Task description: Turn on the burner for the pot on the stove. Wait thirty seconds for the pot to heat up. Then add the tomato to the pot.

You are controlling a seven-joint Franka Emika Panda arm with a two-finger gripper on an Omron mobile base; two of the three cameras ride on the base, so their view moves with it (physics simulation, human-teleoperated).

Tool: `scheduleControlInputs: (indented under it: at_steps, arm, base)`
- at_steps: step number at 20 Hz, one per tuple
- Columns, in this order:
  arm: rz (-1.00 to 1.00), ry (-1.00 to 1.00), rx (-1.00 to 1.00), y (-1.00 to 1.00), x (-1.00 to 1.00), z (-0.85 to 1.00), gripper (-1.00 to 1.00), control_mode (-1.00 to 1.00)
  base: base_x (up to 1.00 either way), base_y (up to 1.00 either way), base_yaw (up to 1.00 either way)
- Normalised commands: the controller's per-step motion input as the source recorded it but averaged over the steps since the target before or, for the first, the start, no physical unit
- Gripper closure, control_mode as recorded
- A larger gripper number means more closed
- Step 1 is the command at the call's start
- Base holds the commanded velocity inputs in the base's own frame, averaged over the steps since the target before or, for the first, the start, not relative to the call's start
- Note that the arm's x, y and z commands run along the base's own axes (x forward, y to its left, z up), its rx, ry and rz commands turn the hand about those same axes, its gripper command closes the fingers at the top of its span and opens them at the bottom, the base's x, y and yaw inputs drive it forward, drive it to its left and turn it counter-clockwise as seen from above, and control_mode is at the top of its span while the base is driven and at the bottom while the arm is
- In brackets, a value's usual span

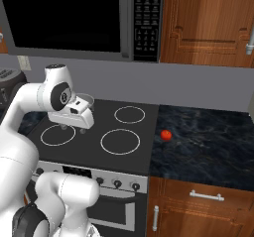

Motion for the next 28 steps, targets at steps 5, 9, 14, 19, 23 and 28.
scheduleControlInputs:
  at_steps: [5,9,14,19,23,28]
  arm:
    - [0.00,0.00,0.00,0.00,0.00,0.00,-1.00,-1.00]
    - [0.00,0.00,0.00,0.00,0.00,0.00,-1.00,-1.00]
    - [0.00,0.00,0.00,0.00,0.00,0.00,-1.00,-1.00]
    - [0.00,0.00,0.00,0.00,0.00,0.00,-1.00,-1.00]
    - [0.00,0.00,0.00,0.00,0.00,0.00,-1.00,-1.00]
    - [0.00,0.00,0.00,-0.01,0.00,0.00,-1.00,-1.00]
  base:
    - [0.00,0.00,0.00]
    - [0.00,0.00,0.00]
    - [0.00,0.00,0.00]
    - [0.00,0.00,0.00]
    - [0.00,0.00,0.00]
    - [0.00,0.00,0.00]
